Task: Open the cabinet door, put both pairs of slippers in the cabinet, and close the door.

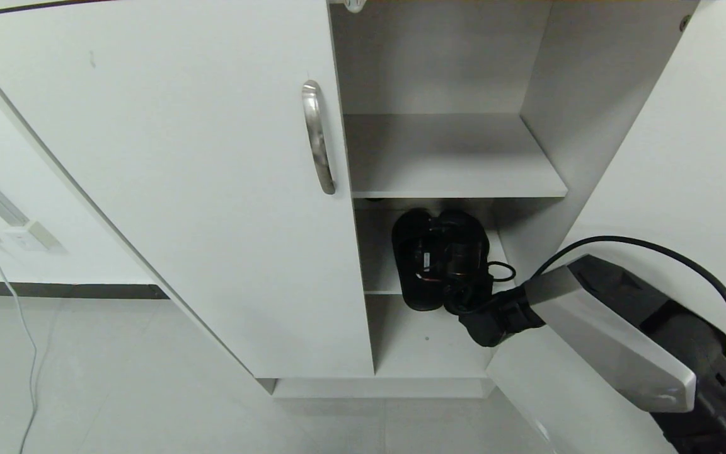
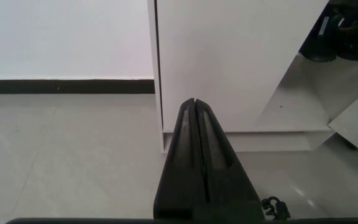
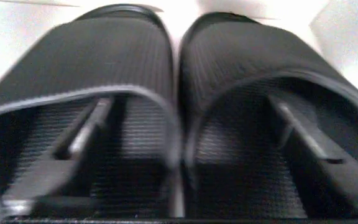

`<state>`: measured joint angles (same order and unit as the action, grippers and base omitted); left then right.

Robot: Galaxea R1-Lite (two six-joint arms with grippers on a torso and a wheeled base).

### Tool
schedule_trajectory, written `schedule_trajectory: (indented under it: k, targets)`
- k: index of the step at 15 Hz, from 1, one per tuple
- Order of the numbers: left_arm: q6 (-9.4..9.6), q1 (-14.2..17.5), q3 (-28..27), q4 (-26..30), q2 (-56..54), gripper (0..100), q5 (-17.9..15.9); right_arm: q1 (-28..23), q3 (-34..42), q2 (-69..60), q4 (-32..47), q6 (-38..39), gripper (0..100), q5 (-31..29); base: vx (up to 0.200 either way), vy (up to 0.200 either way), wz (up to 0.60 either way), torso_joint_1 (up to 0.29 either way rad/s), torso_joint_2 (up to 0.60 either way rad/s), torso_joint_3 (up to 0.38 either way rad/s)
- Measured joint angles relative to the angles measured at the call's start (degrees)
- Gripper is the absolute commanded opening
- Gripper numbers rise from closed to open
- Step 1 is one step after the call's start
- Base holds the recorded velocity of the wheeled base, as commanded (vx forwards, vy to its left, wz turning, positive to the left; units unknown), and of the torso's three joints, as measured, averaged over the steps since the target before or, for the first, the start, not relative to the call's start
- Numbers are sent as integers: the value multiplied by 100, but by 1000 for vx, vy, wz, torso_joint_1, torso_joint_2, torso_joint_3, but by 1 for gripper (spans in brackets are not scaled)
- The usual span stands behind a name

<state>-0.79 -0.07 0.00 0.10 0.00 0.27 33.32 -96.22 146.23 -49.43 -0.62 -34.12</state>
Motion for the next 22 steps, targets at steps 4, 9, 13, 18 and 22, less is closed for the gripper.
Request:
schedule_trajectory:
  k: [4,9,13,18,22]
  targets:
    - [9,0,0,0,0,0,-2,66,1165,-441,-842,-13,100,-11,0,0,0,0,0,0]
    - [37,0,0,0,0,0,-2,375,2729,-1224,-1636,-9,100,-37,0,0,0,0,0,0]
    - [35,0,0,0,0,0,-5,968,4608,-2104,-2137,-4,100,-41,0,0,0,0,0,0]
    - [-2,0,0,0,0,0,-11,1597,5858,-3162,-2266,-33,100,-48,0,0,0,0,0,0]
    - [-7,-4,0,0,0,0,-11,1692,5945,-3300,-2277,-27,100,-50,-150,0,0,4,1,-2]
